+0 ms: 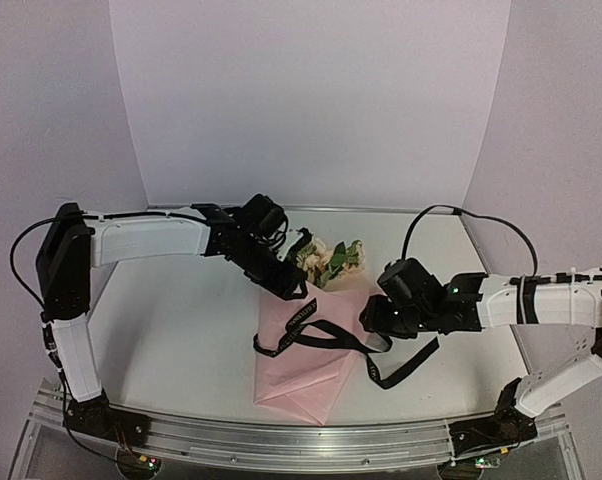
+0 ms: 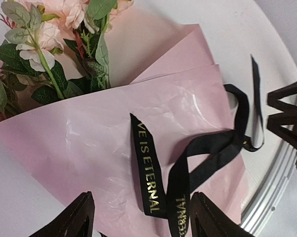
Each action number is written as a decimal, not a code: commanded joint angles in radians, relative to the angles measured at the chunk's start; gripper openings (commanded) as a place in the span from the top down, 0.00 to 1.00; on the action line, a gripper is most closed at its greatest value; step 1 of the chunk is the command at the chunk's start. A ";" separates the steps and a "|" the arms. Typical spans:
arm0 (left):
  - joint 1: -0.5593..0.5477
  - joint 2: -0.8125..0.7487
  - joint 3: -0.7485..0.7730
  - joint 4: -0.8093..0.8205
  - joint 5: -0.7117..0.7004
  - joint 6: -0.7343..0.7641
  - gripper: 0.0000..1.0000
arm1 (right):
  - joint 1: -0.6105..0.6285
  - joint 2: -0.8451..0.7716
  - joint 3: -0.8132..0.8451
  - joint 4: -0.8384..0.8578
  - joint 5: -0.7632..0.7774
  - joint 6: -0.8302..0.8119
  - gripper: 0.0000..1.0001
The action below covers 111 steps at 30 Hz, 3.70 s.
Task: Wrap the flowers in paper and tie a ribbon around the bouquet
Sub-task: Cross the ribbon over the folded bouquet, then tie the ribbon around the folded wrapping paper.
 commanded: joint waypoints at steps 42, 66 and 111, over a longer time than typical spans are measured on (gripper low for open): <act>-0.099 0.064 0.074 -0.023 -0.457 -0.190 1.00 | 0.056 -0.104 -0.083 -0.238 0.020 -0.007 0.34; 0.051 -0.153 -0.151 0.047 -0.475 -0.324 1.00 | 0.068 0.211 0.032 -0.139 -0.025 -0.060 0.81; 1.001 -0.407 -0.830 0.244 -0.187 -0.711 1.00 | -0.598 0.159 0.092 -0.525 0.082 0.028 1.00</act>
